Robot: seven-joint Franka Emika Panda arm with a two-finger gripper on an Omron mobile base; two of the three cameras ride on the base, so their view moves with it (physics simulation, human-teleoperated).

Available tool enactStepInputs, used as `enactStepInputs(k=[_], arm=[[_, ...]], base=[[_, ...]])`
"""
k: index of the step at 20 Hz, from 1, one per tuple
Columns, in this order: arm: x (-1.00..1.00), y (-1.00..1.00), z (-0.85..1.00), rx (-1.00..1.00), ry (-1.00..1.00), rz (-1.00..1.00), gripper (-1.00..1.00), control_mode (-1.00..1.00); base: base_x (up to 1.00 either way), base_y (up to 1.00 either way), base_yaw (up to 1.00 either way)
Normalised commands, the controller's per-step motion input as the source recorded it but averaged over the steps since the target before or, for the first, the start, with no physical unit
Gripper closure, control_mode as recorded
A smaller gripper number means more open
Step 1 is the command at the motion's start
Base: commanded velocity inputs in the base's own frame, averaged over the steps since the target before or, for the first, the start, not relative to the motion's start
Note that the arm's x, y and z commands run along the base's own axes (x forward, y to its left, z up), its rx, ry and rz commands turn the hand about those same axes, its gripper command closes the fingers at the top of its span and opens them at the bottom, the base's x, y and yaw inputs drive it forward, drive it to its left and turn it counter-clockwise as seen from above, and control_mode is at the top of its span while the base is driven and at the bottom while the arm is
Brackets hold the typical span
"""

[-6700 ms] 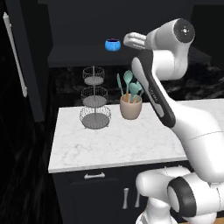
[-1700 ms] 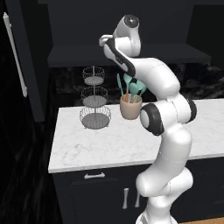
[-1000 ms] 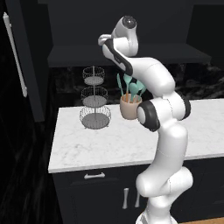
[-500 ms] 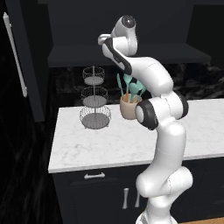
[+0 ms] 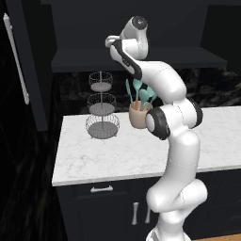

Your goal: Gather all objects into one cabinet and sort the glasses and bowls to opposite sides.

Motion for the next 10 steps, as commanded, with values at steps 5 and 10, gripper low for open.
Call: enactStepInputs(k=[5, 10], arm=[[0.0, 0.0, 0.0, 0.01, 0.0, 0.0, 1.0, -1.0], [0.0, 0.0, 0.0, 0.0, 0.0, 0.0, 1.0, -1.0]], base=[[0.0, 0.0, 0.0], [0.0, 0.0, 0.0]])
